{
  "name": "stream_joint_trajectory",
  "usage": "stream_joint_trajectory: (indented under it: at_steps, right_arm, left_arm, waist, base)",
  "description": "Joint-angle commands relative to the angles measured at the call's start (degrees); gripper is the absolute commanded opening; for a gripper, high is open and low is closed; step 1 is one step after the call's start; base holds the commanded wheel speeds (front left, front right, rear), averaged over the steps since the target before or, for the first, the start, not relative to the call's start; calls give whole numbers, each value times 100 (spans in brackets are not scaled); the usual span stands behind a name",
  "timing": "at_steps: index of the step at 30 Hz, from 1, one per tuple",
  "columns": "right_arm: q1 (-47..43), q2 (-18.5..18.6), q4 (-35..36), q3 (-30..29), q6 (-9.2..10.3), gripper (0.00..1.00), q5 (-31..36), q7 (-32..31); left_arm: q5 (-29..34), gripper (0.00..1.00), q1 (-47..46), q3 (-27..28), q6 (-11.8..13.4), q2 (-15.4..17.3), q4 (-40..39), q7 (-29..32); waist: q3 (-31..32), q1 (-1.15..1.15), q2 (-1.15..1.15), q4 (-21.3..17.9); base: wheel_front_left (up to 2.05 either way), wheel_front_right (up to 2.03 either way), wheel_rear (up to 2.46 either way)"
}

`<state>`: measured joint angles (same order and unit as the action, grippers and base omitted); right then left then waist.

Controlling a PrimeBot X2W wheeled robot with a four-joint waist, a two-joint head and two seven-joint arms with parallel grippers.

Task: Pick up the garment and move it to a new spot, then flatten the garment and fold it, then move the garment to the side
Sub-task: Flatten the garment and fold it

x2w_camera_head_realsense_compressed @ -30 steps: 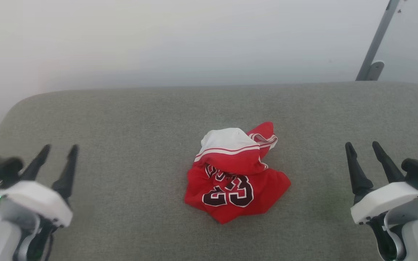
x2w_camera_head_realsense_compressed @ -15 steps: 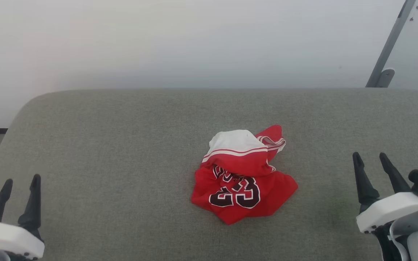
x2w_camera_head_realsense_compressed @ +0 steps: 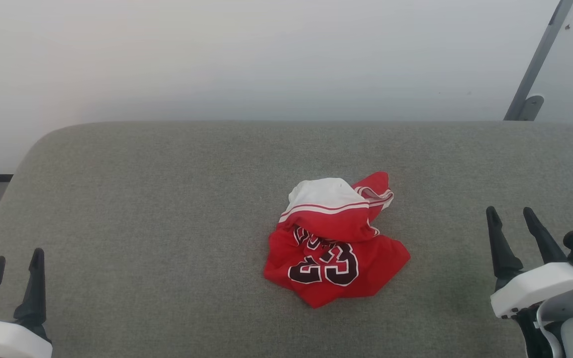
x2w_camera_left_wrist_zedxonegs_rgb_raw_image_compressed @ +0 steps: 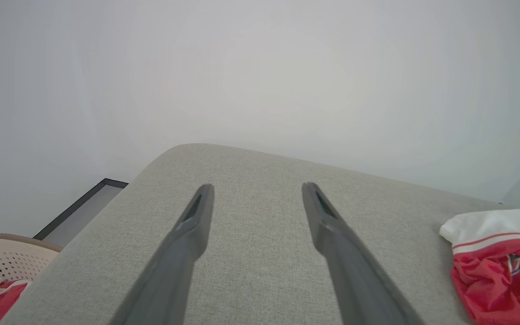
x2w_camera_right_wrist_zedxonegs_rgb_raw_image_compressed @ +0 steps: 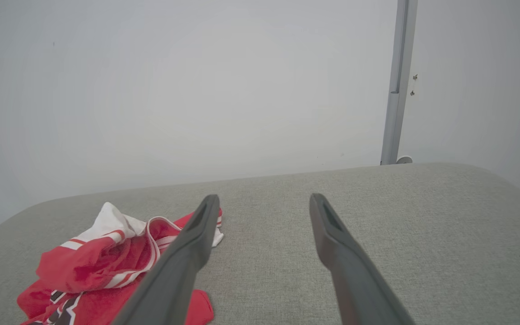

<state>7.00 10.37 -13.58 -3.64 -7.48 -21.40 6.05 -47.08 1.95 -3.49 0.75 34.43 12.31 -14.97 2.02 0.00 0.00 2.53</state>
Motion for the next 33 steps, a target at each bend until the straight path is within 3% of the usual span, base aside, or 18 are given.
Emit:
stream_joint_trajectory:
  at_steps: [1, 9, 16, 22, 33]
  right_arm:
    - [-65, -30, 19, 2, -3, 100, 39, -11]
    - [-63, -55, 70, -11, -3, 100, 73, -48]
    - [82, -63, 75, 68, -3, 100, 88, -71]
    - [250, -75, 31, 168, -3, 100, 99, -47]
    - [701, -190, -173, 413, -3, 100, 126, 126]
  left_arm:
    - [19, 100, 43, 25, -3, -7, -29, -25]
    - [-13, 100, 75, 28, 9, -11, -145, 22]
    - [-172, 100, -217, -79, -124, 59, -420, 398]
    - [-127, 100, -621, -276, -183, 150, -589, 736]
    - [0, 100, -1899, -838, -426, 288, -735, 1599]
  waist:
    - [0, 0, 0, -2]
    - [-24, 0, 0, -30]
    - [-121, 0, 0, -163]
    - [-283, 0, 0, -435]
    - [-756, 0, 0, -1287]
  base:
    - [0, 0, 0]
    - [0, 0, 0]
    - [0, 0, 0]
    - [0, 0, 0]
    - [0, 0, 0]
